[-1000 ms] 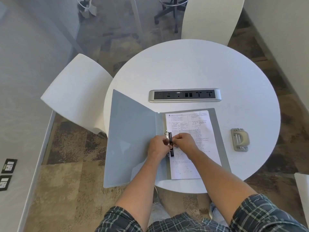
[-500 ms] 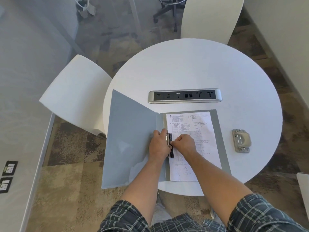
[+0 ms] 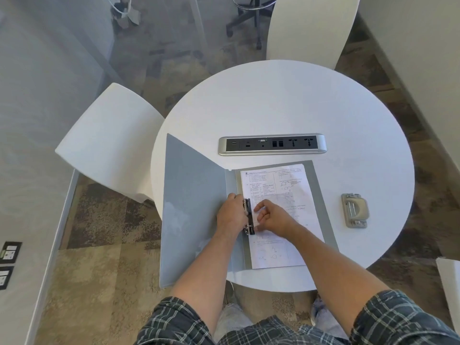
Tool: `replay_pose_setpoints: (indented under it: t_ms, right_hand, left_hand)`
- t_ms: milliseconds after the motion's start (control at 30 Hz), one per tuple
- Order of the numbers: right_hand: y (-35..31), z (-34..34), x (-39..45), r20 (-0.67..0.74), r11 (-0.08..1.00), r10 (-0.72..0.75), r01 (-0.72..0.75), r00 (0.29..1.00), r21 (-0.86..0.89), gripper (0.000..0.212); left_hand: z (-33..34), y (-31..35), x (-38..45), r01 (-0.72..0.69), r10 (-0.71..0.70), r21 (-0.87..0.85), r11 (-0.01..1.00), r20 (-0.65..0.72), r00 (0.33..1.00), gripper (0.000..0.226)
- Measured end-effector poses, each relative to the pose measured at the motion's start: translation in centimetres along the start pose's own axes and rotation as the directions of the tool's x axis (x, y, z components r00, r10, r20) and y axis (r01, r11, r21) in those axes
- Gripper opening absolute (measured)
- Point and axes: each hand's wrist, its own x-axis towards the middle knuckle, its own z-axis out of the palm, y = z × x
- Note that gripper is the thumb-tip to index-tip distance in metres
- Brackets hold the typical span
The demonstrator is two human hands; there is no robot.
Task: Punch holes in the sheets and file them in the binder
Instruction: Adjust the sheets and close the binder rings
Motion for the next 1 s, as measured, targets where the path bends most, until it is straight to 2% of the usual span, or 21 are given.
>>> replay_pose_setpoints:
  t_ms: [67, 133, 200, 400, 633, 1000]
  right_hand:
    - [0.3, 0.3, -0.4, 0.031, 0.993, -0.044, 0.047, 0.999, -0.107, 0.055]
    - [0.6, 0.8, -0.7, -0.011, 0.972, -0.109, 0.104, 0.994, -0.211, 0.054]
    - [0.9, 1.1, -0.8, -0.044, 0.952, -0.175, 0.157, 0.984, -0.264, 0.051]
    - [1.9, 1.3, -1.0, -0.005, 0.891, -0.281, 0.259, 0.96, -0.374, 0.054]
    - [2.0, 1.9, -0.9, -0.034, 0.856, -0.331, 0.285, 0.943, -0.43, 0.046]
    - [1.7, 2.1, -0.6, -0.041, 0.849, -0.322, 0.269, 0.946, -0.455, 0.044]
  left_hand:
    - [-0.3, 0.1, 0.0, -0.004, 0.004, 0.01, 1.0, -0.014, 1.0, 0.014]
    - [-0.6, 0.2, -0.1, -0.005, 0.005, 0.018, 1.0, -0.017, 1.0, 0.018]
    - [-0.6, 0.0, -0.1, -0.014, 0.014, 0.028, 0.999, -0.015, 1.0, 0.02]
    - [-0.4, -0.1, -0.3, -0.04, 0.04, 0.11, 0.993, 0.003, 0.999, 0.022]
    - [-0.7, 0.2, -0.4, -0.047, 0.047, 0.155, 0.987, 0.005, 0.999, 0.026]
    - [-0.6, 0.6, -0.1, -0.029, 0.031, 0.151, 0.988, -0.005, 1.0, 0.023]
